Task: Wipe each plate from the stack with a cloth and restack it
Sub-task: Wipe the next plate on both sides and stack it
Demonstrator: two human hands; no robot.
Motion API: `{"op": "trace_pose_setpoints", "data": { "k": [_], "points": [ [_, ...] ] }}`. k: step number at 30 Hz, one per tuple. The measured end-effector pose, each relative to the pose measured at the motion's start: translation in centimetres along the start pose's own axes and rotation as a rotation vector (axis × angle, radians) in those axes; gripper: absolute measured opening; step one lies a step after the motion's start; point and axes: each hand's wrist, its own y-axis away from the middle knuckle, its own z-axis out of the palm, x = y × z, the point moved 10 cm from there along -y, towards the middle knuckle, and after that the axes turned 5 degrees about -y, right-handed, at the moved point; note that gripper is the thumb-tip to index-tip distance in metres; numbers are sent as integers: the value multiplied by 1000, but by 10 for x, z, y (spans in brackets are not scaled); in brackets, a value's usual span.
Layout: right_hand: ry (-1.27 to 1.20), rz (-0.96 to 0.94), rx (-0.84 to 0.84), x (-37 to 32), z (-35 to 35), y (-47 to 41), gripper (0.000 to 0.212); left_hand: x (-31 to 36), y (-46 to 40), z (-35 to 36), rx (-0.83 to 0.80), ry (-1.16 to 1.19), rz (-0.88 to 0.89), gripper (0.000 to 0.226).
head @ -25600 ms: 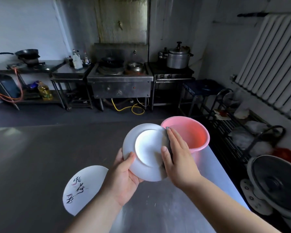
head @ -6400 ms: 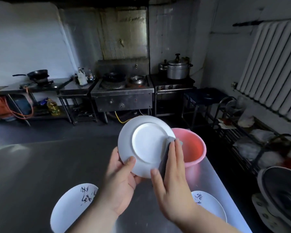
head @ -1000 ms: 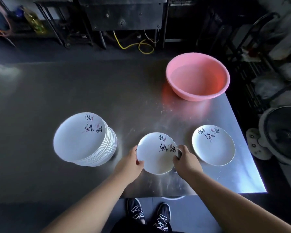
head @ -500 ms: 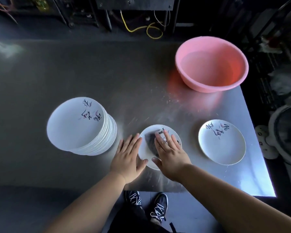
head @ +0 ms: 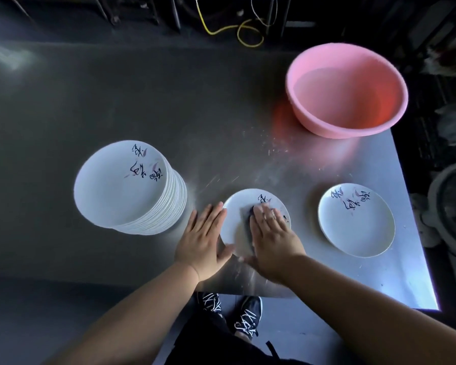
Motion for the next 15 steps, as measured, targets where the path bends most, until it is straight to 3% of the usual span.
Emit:
{"op": "trace_pose_setpoints", "data": {
  "k": [2,6,9,15],
  "points": [
    [-10,80,-43,7,-14,-8,108,-1,0,0,-7,-4,-5,88],
    [-17,-130,-47,-14,7,20,105,-2,0,1,-12,12,-6,87],
    [-8,-181,-104,-7,31,38,100,-3,0,1,-13,20,-11,86],
    [-26,63,-122,24,-4,5,115,-2,0,1,-17,8,-9,87]
  ]
}}
